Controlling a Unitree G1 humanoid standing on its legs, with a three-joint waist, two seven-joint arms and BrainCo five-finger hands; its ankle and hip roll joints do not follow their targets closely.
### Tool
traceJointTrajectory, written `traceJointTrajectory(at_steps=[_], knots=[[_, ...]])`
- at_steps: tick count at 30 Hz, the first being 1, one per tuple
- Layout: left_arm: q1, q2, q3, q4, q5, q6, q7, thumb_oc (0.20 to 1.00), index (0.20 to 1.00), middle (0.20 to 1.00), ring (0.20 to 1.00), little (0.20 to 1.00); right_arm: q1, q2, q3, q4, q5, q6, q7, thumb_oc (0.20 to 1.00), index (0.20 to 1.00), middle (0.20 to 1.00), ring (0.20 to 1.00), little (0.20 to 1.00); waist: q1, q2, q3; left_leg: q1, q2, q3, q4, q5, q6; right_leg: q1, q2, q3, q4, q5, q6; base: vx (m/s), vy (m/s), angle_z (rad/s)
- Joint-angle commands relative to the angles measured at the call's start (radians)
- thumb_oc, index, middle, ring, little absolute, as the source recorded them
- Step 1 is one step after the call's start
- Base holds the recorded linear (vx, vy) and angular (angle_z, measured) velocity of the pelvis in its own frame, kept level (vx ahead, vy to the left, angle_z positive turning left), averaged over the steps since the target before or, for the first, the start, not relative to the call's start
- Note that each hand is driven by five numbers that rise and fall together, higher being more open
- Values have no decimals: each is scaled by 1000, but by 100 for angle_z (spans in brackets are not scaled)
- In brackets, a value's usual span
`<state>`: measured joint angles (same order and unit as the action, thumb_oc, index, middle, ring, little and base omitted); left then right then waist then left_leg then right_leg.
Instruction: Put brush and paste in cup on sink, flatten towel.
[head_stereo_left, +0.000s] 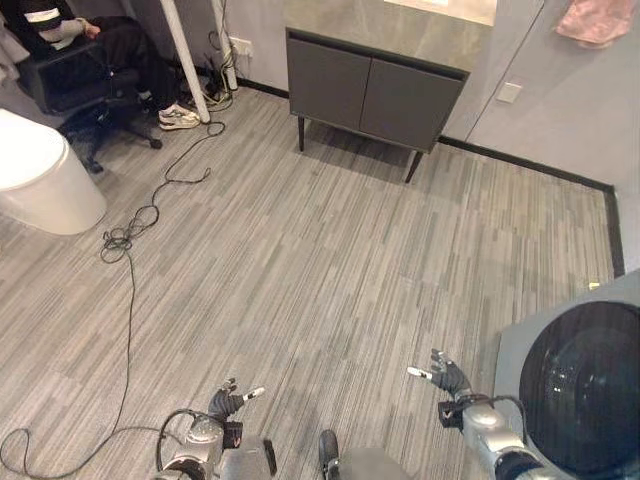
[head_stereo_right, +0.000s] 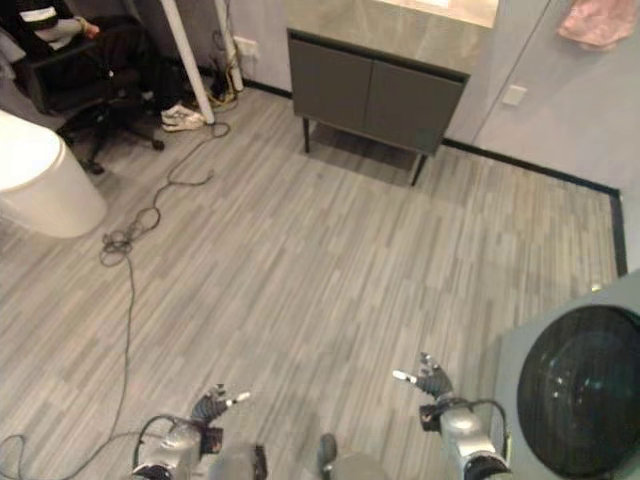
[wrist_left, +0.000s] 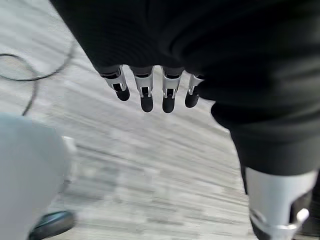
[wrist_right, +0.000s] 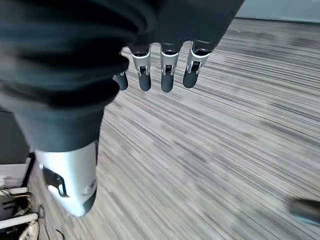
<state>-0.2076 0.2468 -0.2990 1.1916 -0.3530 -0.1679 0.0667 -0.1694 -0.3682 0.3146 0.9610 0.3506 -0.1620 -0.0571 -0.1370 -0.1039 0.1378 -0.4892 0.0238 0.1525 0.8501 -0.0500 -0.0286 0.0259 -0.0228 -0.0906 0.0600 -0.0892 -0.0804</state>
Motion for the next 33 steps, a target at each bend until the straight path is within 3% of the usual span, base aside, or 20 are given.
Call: traceJointTrajectory(at_steps=[1, 2, 3, 8, 9, 11, 12, 13, 14, 16, 17, 18, 19, 21, 25, 26, 27, 28, 29, 33], knots=[[0, 11, -14, -42, 1, -25, 14, 1000, 1000, 1000, 1000, 1000, 33, -54, 18, -24, -61, -27, -6, 1000, 1000, 1000, 1000, 1000, 39, 74, 48, 159, 9, 20, -685, 134, -21, -108, 69, 96, -30, 71, 130, 563, 73, -9], [0, 11, -14, -42, 1, -25, 14, 1000, 1000, 1000, 1000, 1000, 33, -54, 18, -24, -61, -27, -6, 1000, 1000, 1000, 1000, 1000, 39, 73, 47, 163, 7, 20, -694, 139, -21, -108, 68, 97, -31, 71, 130, 639, 114, -64], [5, 20, -19, -49, 18, -29, 13, 1000, 1000, 1000, 1000, 1000, 24, -52, 39, -16, -91, -31, -9, 1000, 1000, 1000, 1000, 1000, 73, 86, 57, 116, 30, -38, -937, 194, -39, -46, 81, 125, -24, 19, 134, 598, 100, -79], [51, 53, -28, -106, 76, -34, 22, 1000, 1000, 1000, 1000, 1000, 2, -36, 72, -1, -120, -19, 9, 1000, 1000, 1000, 1000, 1000, 116, 89, 29, 84, 80, -31, -932, 244, -49, 44, 91, 224, 27, -83, 129, 703, 172, -125], [125, 122, -46, -299, 104, -39, 8, 1000, 1000, 1000, 1000, 1000, 17, -40, 68, -57, -118, -9, 31, 1000, 1000, 1000, 1000, 1000, 158, 63, 20, 40, 34, -78, -790, 263, -20, 89, 51, 243, 120, -127, 140, 856, 312, -106], [169, 174, -56, -415, 141, -37, 0, 1000, 1000, 1000, 1000, 1000, 44, -43, 27, -99, -111, -8, 37, 1000, 1000, 1000, 1000, 1000, 164, 38, 13, 57, -8, -46, -702, 202, 12, 49, 4, 226, 312, 55, 205, 918, 395, -59], [174, 191, -58, -432, 150, -26, -5, 1000, 1000, 1000, 1000, 1000, 44, -43, 14, -125, -111, -3, 37, 1000, 1000, 1000, 1000, 1000, 153, 50, 31, 129, -10, -20, -711, 166, 33, -64, -15, 182, 497, 231, 232, 1093, 695, -37], [197, 225, -60, -499, 172, -19, -22, 1000, 1000, 1000, 1000, 1000, 55, -53, 14, -188, -156, 4, 43, 1000, 1000, 1000, 1000, 1000, 122, 100, 70, 271, -3, 14, -772, 120, 61, -211, -19, 74, 686, 253, 247, 1257, 803, -4], [186, 224, -62, -464, 182, -22, -25, 1000, 1000, 1000, 1000, 1000, 62, -59, 13, -202, -170, -3, 50, 1000, 1000, 1000, 1000, 1000, 90, 108, 79, 345, -24, 9, -816, 99, 60, -321, 42, 72, 627, 176, 245, 923, 608, -22], [177, 217, -59, -453, 179, -23, -23, 1000, 1000, 1000, 1000, 1000, 63, -57, 12, -197, -165, 0, 46, 1000, 1000, 1000, 1000, 1000, 78, 113, 84, 381, -29, 13, -831, 87, 58, -354, 31, 48, 563, 160, 245, 546, 210, -49], [149, 195, -66, -412, 182, -22, -13, 1000, 1000, 1000, 1000, 1000, 62, -53, 14, -184, -159, 0, 35, 1000, 1000, 1000, 1000, 1000, 58, 114, 84, 430, -45, 5, -841, 50, 44, -392, 9, -3, 367, 113, 229, 542, 145, -26], [149, 195, -66, -412, 182, -22, -13, 1000, 1000, 1000, 1000, 1000, 62, -53, 14, -184, -159, 0, 35, 1000, 1000, 1000, 1000, 1000, 58, 114, 84, 430, -44, 4, -841, 50, 44, -391, 9, -3, 367, 113, 229, 855, 74, 13], [100, 171, -83, -384, 195, -23, -11, 1000, 1000, 1000, 1000, 1000, 62, -46, 12, -162, -153, 2, 23, 1000, 1000, 1000, 1000, 1000, 33, 97, 74, 488, -84, -21, -831, -11, 34, -426, -16, -1, 73, 157, 233, 694, -1, 45], [41, 155, -95, -341, 213, -30, 2, 1000, 1000, 1000, 1000, 1000, 55, -39, 9, -155, -161, 9, 8, 1000, 1000, 1000, 1000, 1000, 18, 98, 81, 550, -75, -31, -817, -58, 17, -466, -75, -37, -85, 205, 249, 754, -16, 80], [35, 138, -88, -337, 224, -32, 16, 1000, 1000, 1000, 1000, 1000, 43, -35, 12, -164, -185, 14, 4, 1000, 1000, 1000, 1000, 1000, 36, 122, 81, 623, -50, -19, -784, -101, -7, -464, -102, -229, -87, 208, 264, 557, -31, 61], [69, 122, -76, -333, 202, -20, 8, 1000, 1000, 1000, 1000, 1000, 70, -64, 12, -213, -180, 12, 15, 1000, 1000, 1000, 1000, 1000, 10, 117, 55, 687, -49, -34, -612, -74, -55, -393, -87, -286, 15, 212, 212, 981, -134, -57], [78, 111, -75, -325, 196, -20, 9, 1000, 1000, 1000, 1000, 1000, 79, -65, 10, -201, -177, 11, 14, 1000, 1000, 1000, 1000, 1000, 9, 123, 45, 667, -35, -31, -516, -3, -87, -368, -73, -274, 19, 213, 198, 961, -139, -60], [79, 110, -75, -325, 196, -21, 9, 1000, 1000, 1000, 1000, 1000, 79, -66, 10, -201, -177, 10, 14, 1000, 1000, 1000, 1000, 1000, 9, 124, 44, 664, -33, -31, -512, -5, -88, -368, -72, -275, 18, 213, 197, 614, -250, -25], [91, 97, -63, -305, 174, -12, 8, 1000, 1000, 1000, 1000, 1000, 74, -75, 14, -203, -173, 5, 2, 1000, 1000, 1000, 1000, 1000, 31, 113, 41, 556, 22, -22, -201, 173, -163, -294, -46, -278, 27, 185, 147, 520, -266, 30], [99, 89, -81, -296, 164, -14, 21, 1000, 1000, 1000, 1000, 1000, 49, -105, 33, -197, -180, 3, -25, 1000, 1000, 1000, 1000, 1000, 78, 67, 64, 313, 35, -6, -56, 110, -82, -187, -34, -205, -29, 141, 105, 465, -165, -21]])
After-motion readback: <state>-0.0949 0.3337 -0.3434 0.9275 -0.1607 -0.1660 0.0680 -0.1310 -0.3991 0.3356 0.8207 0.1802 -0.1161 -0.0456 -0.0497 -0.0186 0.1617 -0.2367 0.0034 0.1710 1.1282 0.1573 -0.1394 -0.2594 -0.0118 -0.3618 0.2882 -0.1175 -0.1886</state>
